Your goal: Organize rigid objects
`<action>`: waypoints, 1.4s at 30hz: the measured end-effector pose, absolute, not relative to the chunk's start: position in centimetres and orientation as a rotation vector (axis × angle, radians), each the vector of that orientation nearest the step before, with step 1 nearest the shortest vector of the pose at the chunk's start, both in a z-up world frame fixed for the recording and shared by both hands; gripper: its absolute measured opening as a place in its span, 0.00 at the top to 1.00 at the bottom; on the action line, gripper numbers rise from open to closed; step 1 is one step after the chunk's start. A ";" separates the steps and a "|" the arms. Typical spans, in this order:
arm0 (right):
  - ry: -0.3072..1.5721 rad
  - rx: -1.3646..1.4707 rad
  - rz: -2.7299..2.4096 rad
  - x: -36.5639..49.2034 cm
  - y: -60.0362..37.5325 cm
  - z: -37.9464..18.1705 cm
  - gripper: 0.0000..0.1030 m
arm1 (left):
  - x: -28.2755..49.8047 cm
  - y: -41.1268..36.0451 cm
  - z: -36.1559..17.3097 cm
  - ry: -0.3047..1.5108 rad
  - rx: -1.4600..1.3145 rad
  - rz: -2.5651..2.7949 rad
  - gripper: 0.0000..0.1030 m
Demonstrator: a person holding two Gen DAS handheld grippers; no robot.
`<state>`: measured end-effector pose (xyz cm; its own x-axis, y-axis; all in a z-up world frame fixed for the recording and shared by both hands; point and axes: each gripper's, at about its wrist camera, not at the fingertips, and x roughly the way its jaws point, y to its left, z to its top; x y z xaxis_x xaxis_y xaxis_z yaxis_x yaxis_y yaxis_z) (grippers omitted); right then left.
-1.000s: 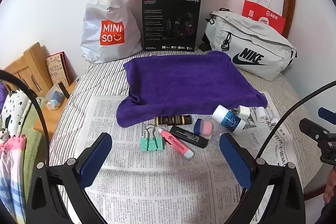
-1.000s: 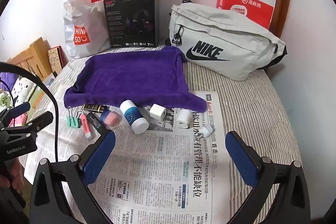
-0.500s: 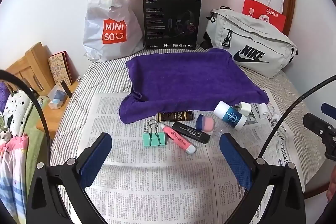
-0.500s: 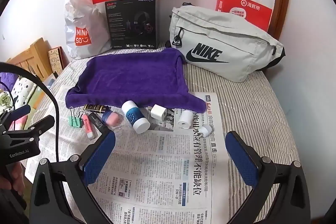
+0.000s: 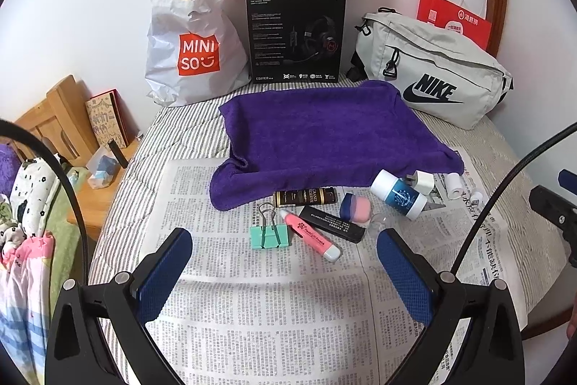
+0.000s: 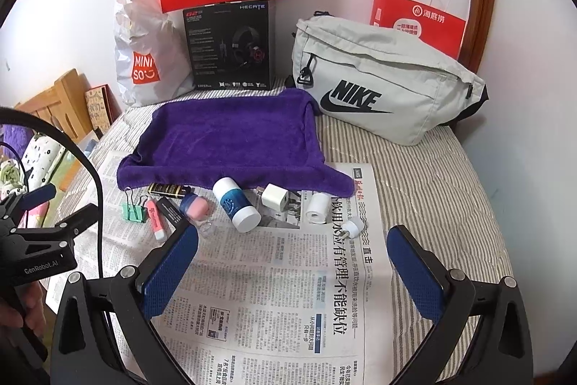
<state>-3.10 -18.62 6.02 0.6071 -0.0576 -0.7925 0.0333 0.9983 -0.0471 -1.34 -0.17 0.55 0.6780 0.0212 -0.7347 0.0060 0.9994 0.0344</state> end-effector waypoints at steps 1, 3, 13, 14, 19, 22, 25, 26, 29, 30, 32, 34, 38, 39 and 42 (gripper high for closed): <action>0.914 -0.027 -0.053 -3.2 -18.6 6.0 0.00 | -1.3 -0.2 0.6 0.826 0.038 0.009 0.00; 0.911 -0.026 -0.053 -3.3 -18.6 6.1 0.00 | -1.4 -0.2 0.7 0.824 0.042 0.010 0.00; 0.913 -0.030 -0.053 -3.4 -18.5 6.3 0.00 | -1.5 -0.1 0.9 0.827 0.051 0.013 0.00; 0.914 -0.031 -0.052 -3.4 -18.5 6.3 0.00 | -1.5 -0.1 0.9 0.826 0.052 0.015 0.00; 0.915 -0.034 -0.052 -3.4 -18.4 6.3 0.00 | -1.5 -0.1 0.9 0.825 0.055 0.015 0.00; 0.917 -0.036 -0.053 -3.4 -18.4 6.2 0.00 | -1.5 -0.1 0.8 0.826 0.052 0.014 0.00; 0.919 -0.038 -0.052 -3.5 -18.3 6.2 0.00 | -1.6 -0.1 0.8 0.826 0.056 0.017 0.00; 0.920 -0.036 -0.052 -3.5 -18.3 6.2 0.00 | -1.6 0.0 0.8 0.826 0.057 0.017 0.00; 0.922 -0.036 -0.051 -3.4 -18.3 6.1 0.00 | -1.6 -0.1 0.7 0.825 0.058 0.017 0.00; 0.923 -0.037 -0.051 -3.4 -18.3 6.1 0.00 | -1.6 -0.1 0.7 0.826 0.059 0.017 0.00; 0.922 -0.034 -0.051 -3.5 -18.3 6.1 0.00 | -1.6 -0.1 0.7 0.827 0.058 0.018 0.00; 0.922 -0.034 -0.052 -3.5 -18.3 6.1 0.00 | -1.7 -0.2 0.6 0.827 0.059 0.019 0.00; 0.926 -0.035 -0.051 -3.5 -18.3 6.0 0.00 | -1.7 -0.2 0.5 0.830 0.058 0.017 0.00; 0.927 -0.035 -0.052 -3.5 -18.4 6.0 0.00 | -1.7 -0.2 0.5 0.830 0.060 0.018 0.00; 0.928 -0.035 -0.052 -3.5 -18.4 5.9 0.00 | -1.6 -0.4 0.5 0.832 0.062 0.018 0.00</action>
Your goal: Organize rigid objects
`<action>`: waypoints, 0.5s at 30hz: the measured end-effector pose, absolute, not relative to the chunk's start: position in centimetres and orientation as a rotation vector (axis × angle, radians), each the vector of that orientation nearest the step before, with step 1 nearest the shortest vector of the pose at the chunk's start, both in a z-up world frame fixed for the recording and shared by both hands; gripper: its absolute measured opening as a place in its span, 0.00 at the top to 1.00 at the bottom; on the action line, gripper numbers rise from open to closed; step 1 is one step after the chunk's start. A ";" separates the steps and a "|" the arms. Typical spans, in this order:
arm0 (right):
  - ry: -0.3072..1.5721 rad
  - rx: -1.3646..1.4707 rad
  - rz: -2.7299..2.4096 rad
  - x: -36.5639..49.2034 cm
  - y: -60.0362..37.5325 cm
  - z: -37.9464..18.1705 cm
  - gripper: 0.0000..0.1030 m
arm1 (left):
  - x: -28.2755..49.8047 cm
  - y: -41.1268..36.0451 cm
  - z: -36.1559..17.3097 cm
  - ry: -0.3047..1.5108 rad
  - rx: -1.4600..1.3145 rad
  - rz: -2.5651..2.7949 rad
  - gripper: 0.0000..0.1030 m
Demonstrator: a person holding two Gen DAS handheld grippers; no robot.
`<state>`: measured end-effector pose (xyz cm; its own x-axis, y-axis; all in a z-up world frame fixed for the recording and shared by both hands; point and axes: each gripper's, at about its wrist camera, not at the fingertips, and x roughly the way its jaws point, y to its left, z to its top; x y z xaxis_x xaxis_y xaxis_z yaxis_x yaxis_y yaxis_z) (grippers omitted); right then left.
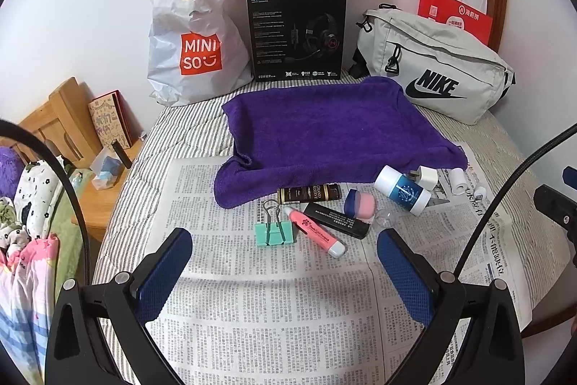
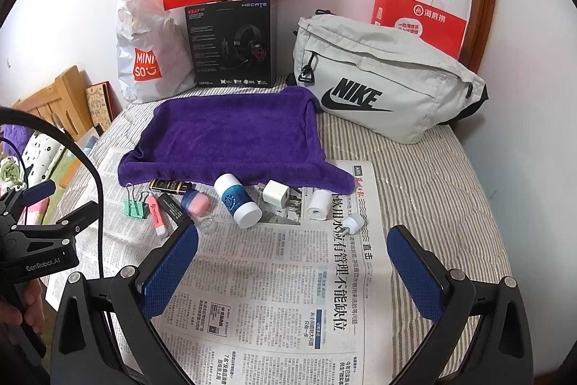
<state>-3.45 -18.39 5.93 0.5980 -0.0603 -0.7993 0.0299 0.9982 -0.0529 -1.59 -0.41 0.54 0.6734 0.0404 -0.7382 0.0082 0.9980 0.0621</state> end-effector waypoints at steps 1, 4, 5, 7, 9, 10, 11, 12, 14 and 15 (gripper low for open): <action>0.929 -0.036 -0.053 -3.4 -18.4 5.9 0.00 | -1.6 -0.4 0.5 0.832 0.062 0.017 0.00; 0.930 -0.036 -0.053 -3.5 -18.4 5.8 0.00 | -1.5 -0.5 0.5 0.833 0.065 0.016 0.00; 0.930 -0.037 -0.052 -3.5 -18.4 5.8 0.00 | -1.5 -0.5 0.5 0.833 0.065 0.016 0.00; 0.935 -0.041 -0.051 -3.4 -18.3 5.7 0.00 | -1.5 -0.6 0.4 0.835 0.068 0.015 0.00; 0.934 -0.037 -0.051 -3.4 -18.4 5.7 0.00 | -1.5 -0.5 0.3 0.837 0.069 0.018 0.00; 0.935 -0.037 -0.049 -3.4 -18.4 5.7 0.00 | -1.6 -0.6 0.4 0.837 0.069 0.019 0.00; 0.935 -0.037 -0.048 -3.4 -18.3 5.7 0.00 | -1.5 -0.6 0.4 0.838 0.067 0.019 0.00; 0.933 -0.037 -0.047 -3.4 -18.4 5.7 0.00 | -1.6 -0.5 0.4 0.837 0.069 0.019 0.00; 0.933 -0.037 -0.045 -3.4 -18.4 5.7 0.00 | -1.6 -0.5 0.4 0.834 0.070 0.017 0.00; 0.932 -0.035 -0.045 -3.3 -18.3 5.7 0.00 | -1.5 -0.5 0.4 0.835 0.070 0.017 0.00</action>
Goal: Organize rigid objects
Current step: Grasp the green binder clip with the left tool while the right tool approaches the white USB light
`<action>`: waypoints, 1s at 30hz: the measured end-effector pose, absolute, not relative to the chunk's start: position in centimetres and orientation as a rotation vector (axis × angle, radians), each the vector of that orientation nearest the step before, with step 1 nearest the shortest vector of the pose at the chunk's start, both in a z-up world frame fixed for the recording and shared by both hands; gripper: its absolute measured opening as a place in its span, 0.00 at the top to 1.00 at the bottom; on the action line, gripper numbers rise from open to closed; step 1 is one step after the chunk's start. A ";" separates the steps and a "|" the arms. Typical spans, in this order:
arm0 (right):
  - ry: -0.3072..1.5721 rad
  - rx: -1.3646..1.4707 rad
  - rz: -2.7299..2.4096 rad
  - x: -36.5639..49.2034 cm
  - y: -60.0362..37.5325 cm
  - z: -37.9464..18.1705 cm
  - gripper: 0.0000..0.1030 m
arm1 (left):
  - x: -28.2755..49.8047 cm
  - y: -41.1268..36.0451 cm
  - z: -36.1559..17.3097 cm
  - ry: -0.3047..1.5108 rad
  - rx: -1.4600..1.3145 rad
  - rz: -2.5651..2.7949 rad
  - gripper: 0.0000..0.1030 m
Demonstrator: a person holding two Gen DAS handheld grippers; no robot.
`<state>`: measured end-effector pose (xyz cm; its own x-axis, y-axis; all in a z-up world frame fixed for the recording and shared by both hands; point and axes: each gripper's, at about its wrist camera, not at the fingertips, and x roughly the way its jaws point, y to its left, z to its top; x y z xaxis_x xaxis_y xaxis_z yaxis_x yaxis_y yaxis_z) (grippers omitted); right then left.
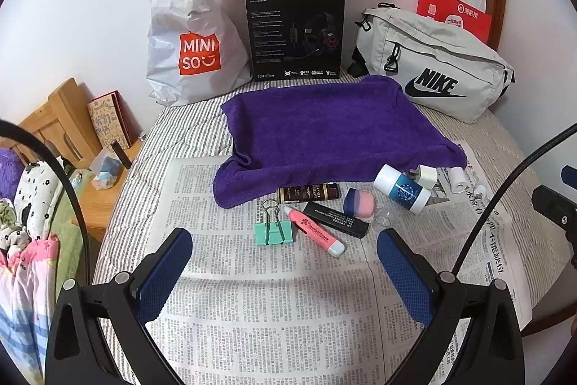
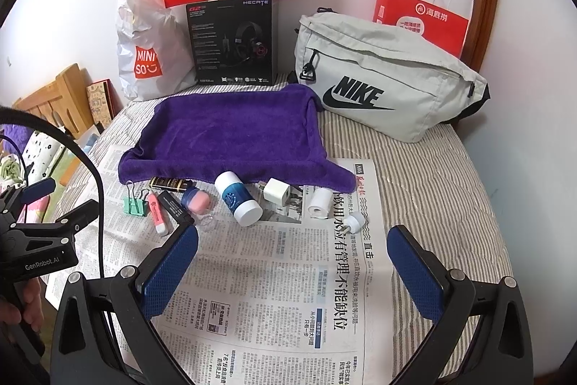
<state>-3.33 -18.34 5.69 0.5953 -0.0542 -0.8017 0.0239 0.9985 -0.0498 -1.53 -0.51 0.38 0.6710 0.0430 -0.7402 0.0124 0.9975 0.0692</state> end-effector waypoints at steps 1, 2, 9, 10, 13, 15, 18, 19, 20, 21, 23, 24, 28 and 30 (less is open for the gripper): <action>0.933 -0.035 -0.045 -3.3 -18.3 5.7 0.00 | -1.5 -0.5 0.4 0.833 0.071 0.017 0.00; 0.932 -0.035 -0.045 -3.3 -18.3 5.7 0.00 | -1.5 -0.5 0.4 0.834 0.073 0.016 0.00; 0.936 -0.034 -0.045 -3.0 -18.4 5.5 0.00 | -1.4 -0.7 0.4 0.836 0.075 0.016 0.00; 0.937 -0.034 -0.044 -2.9 -18.5 5.5 0.00 | -1.4 -0.7 0.4 0.832 0.074 0.006 0.00; 0.931 -0.043 -0.047 -2.6 -18.7 5.5 0.00 | -0.7 -0.4 0.1 0.845 0.060 -0.010 0.00; 0.921 -0.033 -0.053 -2.3 -19.1 5.4 0.00 | -0.2 -0.2 -0.4 0.855 0.060 -0.005 0.00; 0.923 -0.024 -0.044 -1.9 -19.7 4.8 0.00 | 0.7 0.3 -1.6 0.879 0.065 -0.002 0.00; 0.927 -0.030 -0.042 -1.7 -19.8 4.5 0.00 | 1.0 0.5 -2.2 0.892 0.068 0.001 0.00; 0.931 -0.040 -0.041 -1.5 -19.8 4.2 0.00 | 1.5 0.9 -2.9 0.903 0.070 0.007 0.00; 0.932 -0.053 -0.040 -1.4 -19.8 3.8 0.00 | 1.8 1.1 -3.4 0.910 0.070 0.013 0.00; 0.941 -0.072 -0.046 -1.1 -19.8 3.1 0.00 | 2.6 1.8 -4.7 0.937 0.053 0.022 0.00; 0.951 -0.077 -0.050 -0.9 -19.9 2.7 0.00 | 3.0 2.1 -5.4 0.951 0.042 0.023 0.00; 0.986 -0.073 -0.043 -0.5 -19.9 1.2 0.00 | 4.5 3.0 -7.6 0.990 0.013 0.033 0.00; 0.995 -0.079 -0.040 -0.4 -19.8 0.7 0.00 | 5.1 3.2 -8.4 1.001 0.025 0.050 0.00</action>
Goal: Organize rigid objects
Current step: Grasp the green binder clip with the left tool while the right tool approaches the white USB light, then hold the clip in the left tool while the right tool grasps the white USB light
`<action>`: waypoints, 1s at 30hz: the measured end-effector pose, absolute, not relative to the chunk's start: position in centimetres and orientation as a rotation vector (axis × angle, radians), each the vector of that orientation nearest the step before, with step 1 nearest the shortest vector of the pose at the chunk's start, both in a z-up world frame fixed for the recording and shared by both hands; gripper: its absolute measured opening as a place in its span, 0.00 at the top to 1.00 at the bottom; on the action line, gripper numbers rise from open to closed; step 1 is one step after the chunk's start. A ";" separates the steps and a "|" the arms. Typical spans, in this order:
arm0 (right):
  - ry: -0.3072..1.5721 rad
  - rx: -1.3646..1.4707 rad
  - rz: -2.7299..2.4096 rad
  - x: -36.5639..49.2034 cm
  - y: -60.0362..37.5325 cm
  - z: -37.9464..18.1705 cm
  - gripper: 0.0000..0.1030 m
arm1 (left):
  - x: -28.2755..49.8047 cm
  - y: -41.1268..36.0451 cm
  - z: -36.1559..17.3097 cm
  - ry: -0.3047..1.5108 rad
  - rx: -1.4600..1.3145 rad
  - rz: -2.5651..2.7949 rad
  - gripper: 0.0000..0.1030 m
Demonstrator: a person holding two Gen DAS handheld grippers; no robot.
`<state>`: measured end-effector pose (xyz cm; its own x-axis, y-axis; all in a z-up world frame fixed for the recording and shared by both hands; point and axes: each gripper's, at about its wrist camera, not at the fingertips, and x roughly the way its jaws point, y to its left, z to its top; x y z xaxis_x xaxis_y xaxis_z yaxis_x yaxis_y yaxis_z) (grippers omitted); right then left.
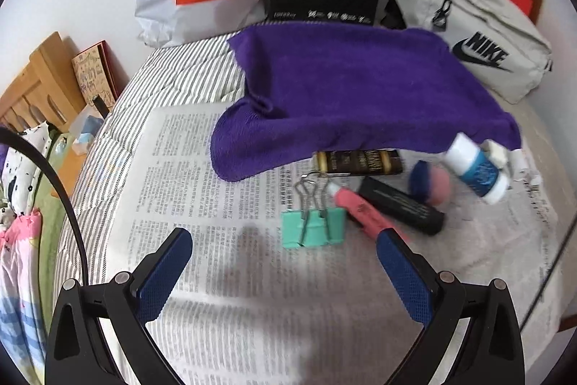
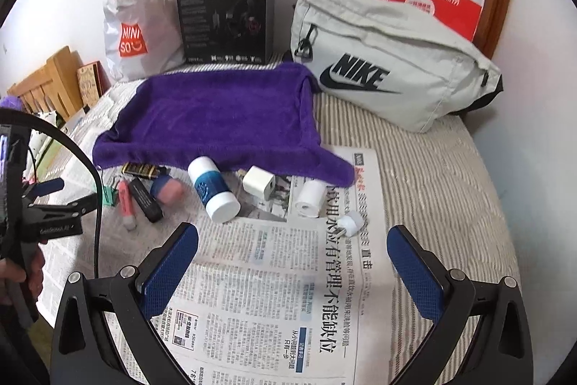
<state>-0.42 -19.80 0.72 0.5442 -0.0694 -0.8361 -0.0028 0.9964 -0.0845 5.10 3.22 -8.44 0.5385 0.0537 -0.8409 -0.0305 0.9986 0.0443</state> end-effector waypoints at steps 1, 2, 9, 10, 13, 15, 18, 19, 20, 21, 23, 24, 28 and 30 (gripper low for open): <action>0.996 -0.082 -0.038 -0.3 -19.8 0.5 0.00 | 5.4 3.3 -8.9 1.007 0.032 0.063 0.00; 0.996 -0.084 -0.036 -0.3 -19.8 0.2 0.00 | 5.7 3.5 -9.3 1.012 0.035 0.070 0.00; 1.033 -0.079 -0.044 0.4 -20.8 -1.7 0.00 | 6.6 3.7 -10.7 1.021 -0.021 0.055 0.06; 1.039 -0.073 -0.047 0.6 -21.1 -2.0 0.00 | 6.6 3.6 -10.9 1.018 -0.018 0.057 0.08; 1.049 -0.066 -0.055 0.8 -21.5 -2.4 0.00 | 6.9 3.5 -11.4 1.010 -0.010 0.063 0.15; 1.057 -0.064 -0.057 1.0 -21.7 -2.8 0.00 | 7.0 3.5 -11.4 0.994 -0.014 0.056 0.26; 1.056 -0.058 -0.063 1.3 -22.1 -3.1 0.00 | 6.7 3.6 -11.1 0.984 -0.009 0.045 0.46; 1.054 -0.051 -0.065 1.4 -22.3 -3.2 0.00 | 6.5 3.6 -11.0 0.981 -0.008 0.039 0.55; 1.051 -0.044 -0.068 1.4 -22.6 -3.3 0.00 | 6.4 3.7 -10.9 0.981 -0.005 0.034 0.57; 1.048 -0.030 -0.073 1.5 -22.9 -3.4 0.00 | 6.3 3.7 -10.9 0.983 -0.002 0.027 0.61; 1.049 -0.011 -0.080 1.8 -23.5 -3.6 0.00 | 6.2 3.7 -10.8 0.984 0.006 0.013 0.61; 1.049 -0.007 -0.088 1.9 -23.7 -3.6 0.00 | 6.1 3.7 -10.8 0.982 0.012 0.008 0.61; 1.047 0.003 -0.110 2.8 -24.7 -4.4 0.00 | 5.8 3.7 -10.8 0.980 0.017 0.003 0.61; 1.060 0.002 -0.107 3.4 -25.0 -5.0 0.02 | 5.8 3.6 -10.8 0.980 0.018 0.003 0.61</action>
